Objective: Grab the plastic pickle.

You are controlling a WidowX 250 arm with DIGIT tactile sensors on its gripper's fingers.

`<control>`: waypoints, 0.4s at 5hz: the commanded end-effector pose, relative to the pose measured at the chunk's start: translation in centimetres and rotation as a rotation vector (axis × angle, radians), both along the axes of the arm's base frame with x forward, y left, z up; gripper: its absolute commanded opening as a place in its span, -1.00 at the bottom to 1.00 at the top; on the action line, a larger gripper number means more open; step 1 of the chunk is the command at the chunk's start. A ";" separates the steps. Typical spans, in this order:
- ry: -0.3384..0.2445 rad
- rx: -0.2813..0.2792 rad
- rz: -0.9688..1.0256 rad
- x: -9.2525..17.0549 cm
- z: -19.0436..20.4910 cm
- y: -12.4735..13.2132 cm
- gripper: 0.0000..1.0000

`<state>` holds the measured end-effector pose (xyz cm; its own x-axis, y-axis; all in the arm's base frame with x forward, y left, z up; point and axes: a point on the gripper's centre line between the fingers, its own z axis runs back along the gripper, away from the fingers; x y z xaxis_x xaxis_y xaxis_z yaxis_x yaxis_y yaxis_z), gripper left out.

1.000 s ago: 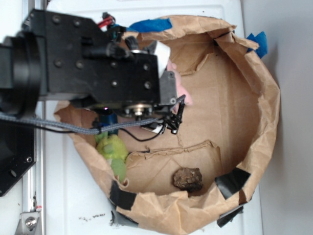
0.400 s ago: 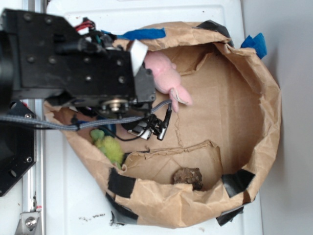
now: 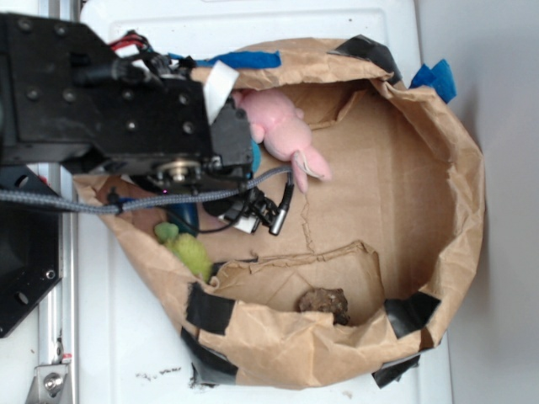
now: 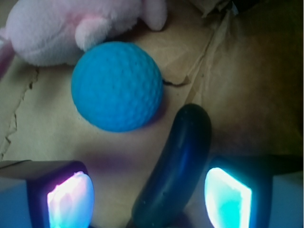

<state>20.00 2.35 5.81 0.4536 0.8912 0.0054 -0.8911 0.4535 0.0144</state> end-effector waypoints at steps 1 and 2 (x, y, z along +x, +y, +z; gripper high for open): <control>-0.066 0.004 -0.011 -0.1 0.1 2.1 1.00; -0.049 -0.043 -0.042 -0.2 -0.9 1.9 1.00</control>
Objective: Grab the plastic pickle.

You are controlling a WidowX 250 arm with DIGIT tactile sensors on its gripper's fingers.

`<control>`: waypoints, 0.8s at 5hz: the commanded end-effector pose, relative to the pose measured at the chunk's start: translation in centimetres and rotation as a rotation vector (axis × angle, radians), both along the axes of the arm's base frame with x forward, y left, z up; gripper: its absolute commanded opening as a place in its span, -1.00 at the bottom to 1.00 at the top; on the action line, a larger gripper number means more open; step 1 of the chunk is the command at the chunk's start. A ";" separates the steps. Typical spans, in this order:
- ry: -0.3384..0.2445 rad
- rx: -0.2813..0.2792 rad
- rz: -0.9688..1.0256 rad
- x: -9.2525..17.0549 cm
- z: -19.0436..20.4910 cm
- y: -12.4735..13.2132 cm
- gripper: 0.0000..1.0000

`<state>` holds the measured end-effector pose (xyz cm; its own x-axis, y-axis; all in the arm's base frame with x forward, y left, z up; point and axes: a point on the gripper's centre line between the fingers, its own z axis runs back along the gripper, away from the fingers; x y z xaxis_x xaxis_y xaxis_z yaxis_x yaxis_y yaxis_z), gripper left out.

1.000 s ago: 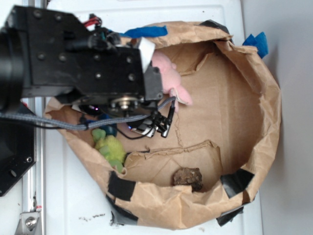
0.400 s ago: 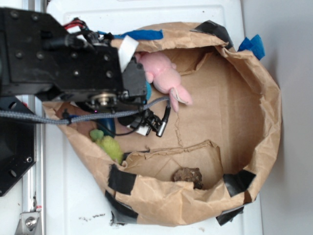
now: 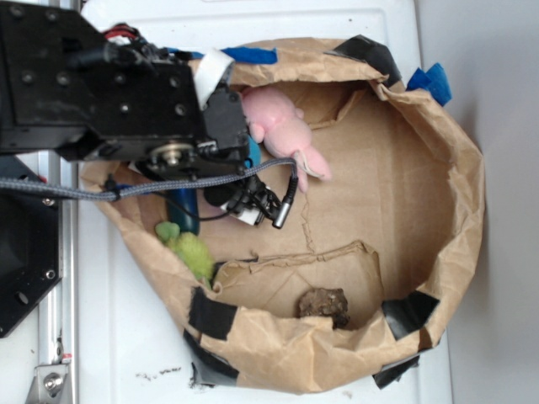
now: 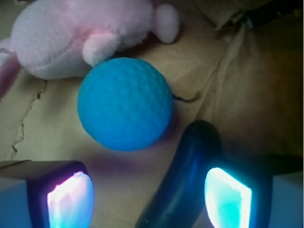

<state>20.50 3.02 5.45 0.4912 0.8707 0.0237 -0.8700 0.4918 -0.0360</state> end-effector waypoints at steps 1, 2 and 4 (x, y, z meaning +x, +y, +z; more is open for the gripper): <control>0.100 -0.140 0.059 -1.1 -0.6 0.8 1.00; 0.120 -0.177 0.048 -1.0 -1.4 0.7 1.00; 0.086 -0.147 -0.028 -0.4 -3.5 0.3 1.00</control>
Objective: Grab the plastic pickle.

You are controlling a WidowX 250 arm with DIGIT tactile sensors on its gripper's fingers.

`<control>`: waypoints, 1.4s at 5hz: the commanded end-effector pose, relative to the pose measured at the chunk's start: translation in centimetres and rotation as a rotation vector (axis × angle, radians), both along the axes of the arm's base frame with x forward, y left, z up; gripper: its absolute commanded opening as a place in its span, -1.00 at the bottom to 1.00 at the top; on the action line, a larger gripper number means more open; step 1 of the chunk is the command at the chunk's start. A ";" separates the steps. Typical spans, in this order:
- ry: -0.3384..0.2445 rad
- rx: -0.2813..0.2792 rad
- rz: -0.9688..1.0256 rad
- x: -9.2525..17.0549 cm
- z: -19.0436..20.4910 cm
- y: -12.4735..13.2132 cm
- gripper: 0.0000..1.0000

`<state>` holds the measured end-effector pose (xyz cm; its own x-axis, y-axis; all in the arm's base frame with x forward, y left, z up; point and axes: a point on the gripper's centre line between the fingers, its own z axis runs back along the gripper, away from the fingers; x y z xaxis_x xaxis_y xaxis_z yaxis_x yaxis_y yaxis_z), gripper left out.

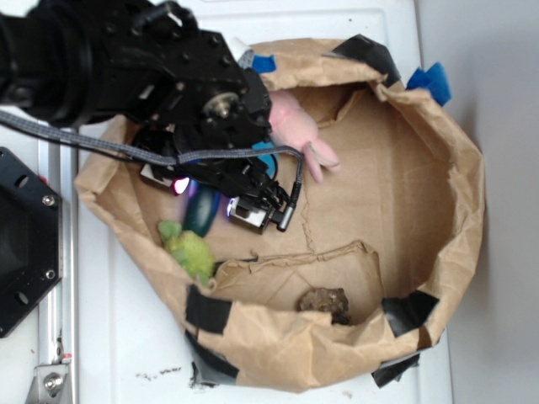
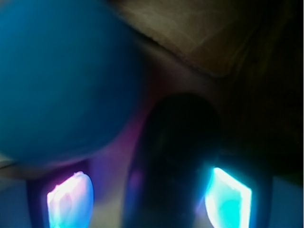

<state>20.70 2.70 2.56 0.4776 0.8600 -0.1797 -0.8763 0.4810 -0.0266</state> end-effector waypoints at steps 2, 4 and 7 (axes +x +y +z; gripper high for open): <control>-0.066 0.024 -0.101 -0.2 -1.2 0.1 1.00; -0.129 -0.007 -0.165 0.0 -0.5 0.1 -1.00; -0.196 0.065 -0.597 2.3 4.7 -0.4 -1.00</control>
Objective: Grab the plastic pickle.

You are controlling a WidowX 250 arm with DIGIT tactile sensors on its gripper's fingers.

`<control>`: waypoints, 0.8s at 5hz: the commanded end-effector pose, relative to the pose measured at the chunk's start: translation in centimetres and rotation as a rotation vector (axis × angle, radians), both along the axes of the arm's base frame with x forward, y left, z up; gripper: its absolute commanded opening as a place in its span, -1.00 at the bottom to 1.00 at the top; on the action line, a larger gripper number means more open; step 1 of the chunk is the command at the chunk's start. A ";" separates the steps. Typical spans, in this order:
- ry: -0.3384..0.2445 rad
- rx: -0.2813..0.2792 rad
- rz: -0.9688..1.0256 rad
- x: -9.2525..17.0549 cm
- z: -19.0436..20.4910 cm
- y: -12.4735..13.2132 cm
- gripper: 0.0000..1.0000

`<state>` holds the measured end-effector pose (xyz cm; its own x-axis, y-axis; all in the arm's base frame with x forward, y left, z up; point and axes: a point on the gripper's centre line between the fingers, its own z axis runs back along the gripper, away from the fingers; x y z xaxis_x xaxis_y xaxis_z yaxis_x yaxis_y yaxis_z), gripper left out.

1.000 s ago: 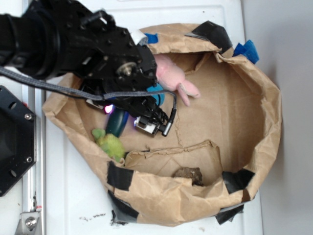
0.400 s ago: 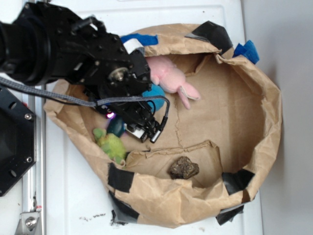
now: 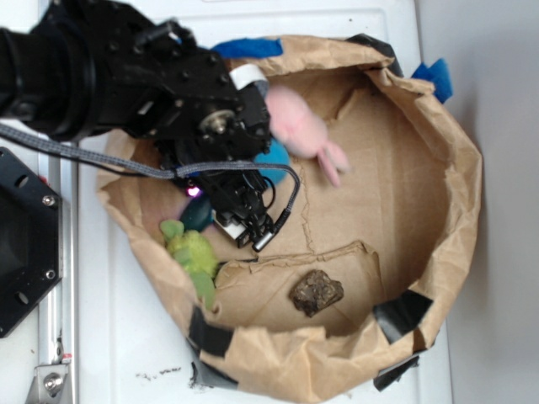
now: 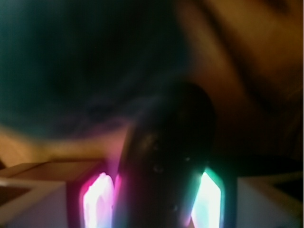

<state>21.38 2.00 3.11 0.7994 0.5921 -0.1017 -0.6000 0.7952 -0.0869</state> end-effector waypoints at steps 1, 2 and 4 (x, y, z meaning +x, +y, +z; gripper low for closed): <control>-0.131 0.074 -0.349 2.7 9.2 -1.0 -1.00; -0.091 0.048 -0.451 3.0 13.1 -1.6 -1.00; -0.159 0.096 -0.473 3.5 14.5 -1.5 -1.00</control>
<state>24.66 0.07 16.30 0.9852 0.1691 0.0295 -0.1671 0.9841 -0.0598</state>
